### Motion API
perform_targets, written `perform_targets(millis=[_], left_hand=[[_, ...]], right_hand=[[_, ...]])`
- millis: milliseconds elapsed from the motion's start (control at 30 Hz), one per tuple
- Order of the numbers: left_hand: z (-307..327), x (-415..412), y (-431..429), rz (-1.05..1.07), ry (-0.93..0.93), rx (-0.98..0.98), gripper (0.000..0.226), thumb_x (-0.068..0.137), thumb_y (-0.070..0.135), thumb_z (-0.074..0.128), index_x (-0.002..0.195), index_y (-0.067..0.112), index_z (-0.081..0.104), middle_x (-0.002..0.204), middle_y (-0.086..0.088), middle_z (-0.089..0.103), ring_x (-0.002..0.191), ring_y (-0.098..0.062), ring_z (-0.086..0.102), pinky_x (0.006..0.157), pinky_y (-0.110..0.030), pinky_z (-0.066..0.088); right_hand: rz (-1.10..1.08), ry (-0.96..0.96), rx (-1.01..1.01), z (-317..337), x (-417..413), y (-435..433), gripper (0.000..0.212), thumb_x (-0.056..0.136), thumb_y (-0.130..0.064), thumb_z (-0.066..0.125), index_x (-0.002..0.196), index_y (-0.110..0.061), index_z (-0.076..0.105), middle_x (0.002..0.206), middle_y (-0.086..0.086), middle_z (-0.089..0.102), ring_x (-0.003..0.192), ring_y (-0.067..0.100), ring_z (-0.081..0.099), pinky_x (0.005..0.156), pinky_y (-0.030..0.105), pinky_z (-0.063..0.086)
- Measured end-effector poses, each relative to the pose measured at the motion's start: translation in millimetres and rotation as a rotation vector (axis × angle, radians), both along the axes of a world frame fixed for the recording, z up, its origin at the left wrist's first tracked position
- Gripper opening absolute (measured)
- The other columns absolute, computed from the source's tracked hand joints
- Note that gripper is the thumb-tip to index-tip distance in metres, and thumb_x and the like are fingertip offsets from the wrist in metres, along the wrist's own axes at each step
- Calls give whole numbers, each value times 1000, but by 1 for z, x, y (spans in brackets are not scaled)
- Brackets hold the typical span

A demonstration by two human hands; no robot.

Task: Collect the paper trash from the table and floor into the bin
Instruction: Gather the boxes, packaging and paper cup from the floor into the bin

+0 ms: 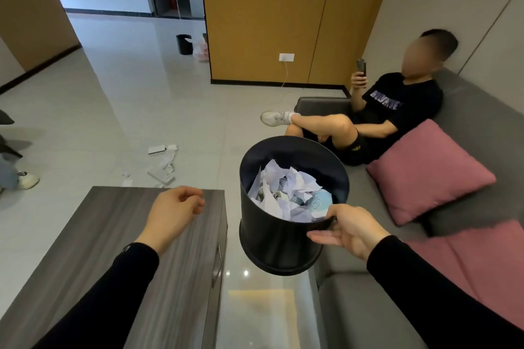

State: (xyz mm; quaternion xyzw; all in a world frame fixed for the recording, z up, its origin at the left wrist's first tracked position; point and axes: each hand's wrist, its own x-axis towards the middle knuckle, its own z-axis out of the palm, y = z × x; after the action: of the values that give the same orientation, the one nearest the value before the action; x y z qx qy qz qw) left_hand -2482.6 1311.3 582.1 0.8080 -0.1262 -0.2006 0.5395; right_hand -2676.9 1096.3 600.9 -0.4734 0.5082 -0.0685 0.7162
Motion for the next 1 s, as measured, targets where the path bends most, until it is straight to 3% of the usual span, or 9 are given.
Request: perform_targets(millis=[167, 500, 700, 767, 867, 1000], left_hand=[[1, 72, -50, 60, 5, 20, 14, 82, 6, 56, 88, 12, 67, 78, -2, 68, 73, -16, 63, 68, -27, 49], [-4, 209, -134, 371, 17, 24, 17, 84, 2, 50, 91, 6, 65, 77, -3, 66, 70, -17, 59, 62, -26, 47], [-6, 281, -158, 533, 69, 43, 18, 85, 2, 49, 92, 5, 65, 79, -7, 66, 71, -19, 58, 58, -23, 46], [-11, 311, -165, 565, 78, 47, 17, 86, 2, 49, 90, 7, 65, 81, -8, 66, 71, -18, 58, 57, -23, 45], [-22, 355, -173, 600, 82, 46, 18, 85, 4, 50, 83, 13, 65, 82, -6, 68, 73, -18, 60, 61, -25, 47], [-49, 438, -183, 686, 119, 16, 16, 85, 3, 51, 88, 9, 66, 81, -7, 69, 72, -19, 60, 63, -28, 48]], right_hand=[[52, 12, -22, -1, 85, -67, 44, 83, 7, 43, 127, 7, 45, 120, 29, 56, 43, 36, 66, 38, 33, 55], [296, 17, -11, -11, 286, -200, 44, 89, 4, 39, 132, 0, 42, 97, 21, 59, 44, 34, 67, 40, 34, 57], [428, 45, 26, -7, 402, -240, 25, 89, 4, 39, 112, 2, 44, 82, 21, 59, 41, 33, 65, 37, 32, 55], [463, 46, 31, -10, 440, -251, 24, 86, 7, 40, 109, 3, 47, 81, 21, 59, 50, 37, 66, 39, 34, 57], [518, 52, 24, -15, 493, -262, 28, 84, 9, 42, 110, 4, 50, 83, 20, 61, 47, 36, 67, 40, 33, 57], [559, 86, 21, -36, 591, -278, 27, 85, 9, 37, 109, 8, 49, 84, 25, 61, 53, 39, 65, 39, 34, 56]])
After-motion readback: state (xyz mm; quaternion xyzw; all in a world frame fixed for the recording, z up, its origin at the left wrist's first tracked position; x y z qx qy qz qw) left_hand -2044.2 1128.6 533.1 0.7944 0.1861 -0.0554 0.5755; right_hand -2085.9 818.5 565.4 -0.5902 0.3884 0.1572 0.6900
